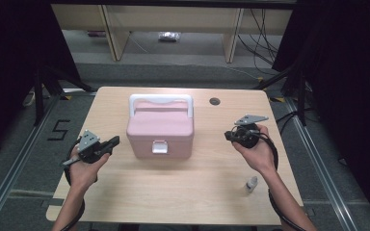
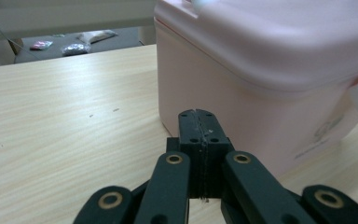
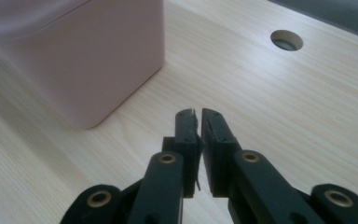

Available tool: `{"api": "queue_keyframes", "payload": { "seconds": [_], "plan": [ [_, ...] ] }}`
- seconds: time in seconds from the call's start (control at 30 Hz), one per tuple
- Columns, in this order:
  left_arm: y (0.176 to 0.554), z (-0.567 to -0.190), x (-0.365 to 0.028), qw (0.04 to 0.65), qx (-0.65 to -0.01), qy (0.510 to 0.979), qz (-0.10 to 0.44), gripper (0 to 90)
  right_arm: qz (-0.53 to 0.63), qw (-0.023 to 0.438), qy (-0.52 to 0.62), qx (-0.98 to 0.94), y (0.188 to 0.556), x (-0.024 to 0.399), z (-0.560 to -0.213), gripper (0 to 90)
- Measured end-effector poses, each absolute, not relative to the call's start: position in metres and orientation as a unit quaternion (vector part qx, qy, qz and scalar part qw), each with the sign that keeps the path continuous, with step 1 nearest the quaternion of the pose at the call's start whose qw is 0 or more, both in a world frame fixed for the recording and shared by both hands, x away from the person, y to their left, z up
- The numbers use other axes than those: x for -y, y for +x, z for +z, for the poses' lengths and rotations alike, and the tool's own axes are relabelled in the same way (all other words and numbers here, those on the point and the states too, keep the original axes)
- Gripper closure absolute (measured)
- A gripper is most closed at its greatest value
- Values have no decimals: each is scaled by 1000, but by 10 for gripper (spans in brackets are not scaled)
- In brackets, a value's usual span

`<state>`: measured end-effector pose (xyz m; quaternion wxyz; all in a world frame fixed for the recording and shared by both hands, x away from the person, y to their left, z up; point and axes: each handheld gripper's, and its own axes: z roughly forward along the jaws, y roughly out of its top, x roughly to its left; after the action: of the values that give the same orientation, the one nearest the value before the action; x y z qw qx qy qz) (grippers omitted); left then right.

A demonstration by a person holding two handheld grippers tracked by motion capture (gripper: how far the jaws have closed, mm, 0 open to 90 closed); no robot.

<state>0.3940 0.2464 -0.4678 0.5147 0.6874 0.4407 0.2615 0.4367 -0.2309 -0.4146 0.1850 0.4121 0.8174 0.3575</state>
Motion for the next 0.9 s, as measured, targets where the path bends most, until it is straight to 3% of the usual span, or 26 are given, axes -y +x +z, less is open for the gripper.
{"api": "queue_keyframes", "payload": {
  "seconds": [0.17,0.57,0.9],
  "plan": [
    [399,-465,-241,517,-434,686,273,896,356,179,409,-821,434,222,-418,900],
    [439,-464,-228,524,-415,696,263,897,367,182,404,-818,430,222,-416,900],
    [452,-462,-226,517,-403,708,264,897,366,182,409,-816,427,229,-414,900]
  ]
}}
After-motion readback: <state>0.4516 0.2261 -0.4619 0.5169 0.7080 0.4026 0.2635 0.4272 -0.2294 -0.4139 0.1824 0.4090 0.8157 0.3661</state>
